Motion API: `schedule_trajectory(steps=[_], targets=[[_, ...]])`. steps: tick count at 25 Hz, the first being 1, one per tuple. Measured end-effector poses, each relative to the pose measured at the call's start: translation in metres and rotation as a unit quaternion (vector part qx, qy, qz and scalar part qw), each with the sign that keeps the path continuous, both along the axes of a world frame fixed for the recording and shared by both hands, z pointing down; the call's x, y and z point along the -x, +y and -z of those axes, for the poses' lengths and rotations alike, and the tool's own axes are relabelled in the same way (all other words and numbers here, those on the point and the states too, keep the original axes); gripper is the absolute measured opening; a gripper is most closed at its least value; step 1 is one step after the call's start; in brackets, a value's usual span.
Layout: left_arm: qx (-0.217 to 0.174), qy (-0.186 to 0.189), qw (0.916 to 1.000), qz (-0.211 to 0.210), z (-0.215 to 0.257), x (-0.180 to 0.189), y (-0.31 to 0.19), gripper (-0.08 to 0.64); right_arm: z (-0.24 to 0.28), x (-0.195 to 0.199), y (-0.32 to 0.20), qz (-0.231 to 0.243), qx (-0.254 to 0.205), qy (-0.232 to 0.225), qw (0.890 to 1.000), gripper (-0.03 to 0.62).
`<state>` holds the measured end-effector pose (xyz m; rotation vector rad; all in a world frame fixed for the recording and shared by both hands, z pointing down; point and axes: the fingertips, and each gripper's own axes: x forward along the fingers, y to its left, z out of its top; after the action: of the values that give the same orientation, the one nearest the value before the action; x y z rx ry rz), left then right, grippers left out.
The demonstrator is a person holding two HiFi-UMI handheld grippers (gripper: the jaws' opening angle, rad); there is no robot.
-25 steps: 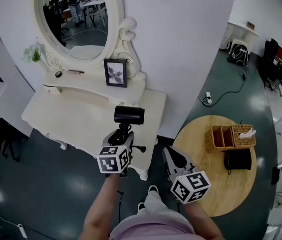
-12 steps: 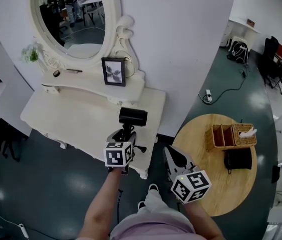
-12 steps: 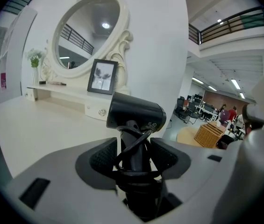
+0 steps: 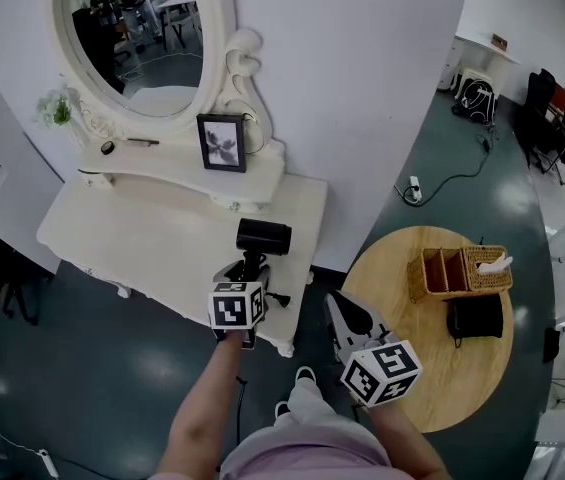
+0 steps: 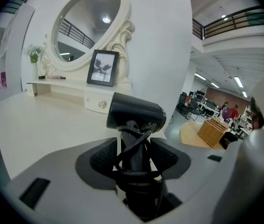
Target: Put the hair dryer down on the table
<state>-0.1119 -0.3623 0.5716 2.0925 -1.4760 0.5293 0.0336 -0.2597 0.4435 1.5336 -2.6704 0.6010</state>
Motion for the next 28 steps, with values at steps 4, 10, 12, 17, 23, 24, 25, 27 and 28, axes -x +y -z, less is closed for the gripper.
schedule_trajectory(steps=[4,10,12,17,23,24,25,27,28], targets=[[0.011,0.0,0.9999,-0.003,-0.003,-0.001,-0.003,0.224,-0.002,-0.002,-0.002,-0.002,0.003,0.0,1.0,0.003],[0.03,-0.006,0.9995,-0.01,-0.011,-0.007,-0.006,0.224,-0.003,0.001,-0.001,0.004,0.006,-0.001,1.0,0.003],[0.034,-0.01,0.9993,-0.01,-0.012,-0.007,-0.006,0.224,-0.003,0.002,-0.001,0.006,0.006,0.0,1.0,0.003],[0.043,-0.016,0.9989,-0.011,-0.016,-0.007,-0.008,0.224,-0.005,0.0,0.0,0.004,0.009,0.0,1.0,0.003],[0.05,-0.007,0.9987,-0.01,-0.018,-0.008,-0.008,0.224,-0.006,0.001,0.002,0.005,0.011,-0.001,1.0,0.003],[0.053,-0.006,0.9985,-0.01,-0.019,-0.007,-0.008,0.224,-0.006,0.002,0.002,0.005,0.011,-0.002,1.0,0.003],[0.057,-0.003,0.9983,-0.011,-0.02,-0.007,-0.009,0.224,-0.006,0.002,0.003,0.006,0.011,-0.002,1.0,0.003],[0.062,0.004,0.998,-0.011,-0.022,-0.008,-0.01,0.225,-0.006,0.002,0.004,0.006,0.011,-0.003,1.0,0.003],[0.065,0.006,0.9978,-0.01,-0.022,-0.007,-0.01,0.225,-0.005,0.002,0.004,0.006,0.011,-0.003,1.0,0.003]])
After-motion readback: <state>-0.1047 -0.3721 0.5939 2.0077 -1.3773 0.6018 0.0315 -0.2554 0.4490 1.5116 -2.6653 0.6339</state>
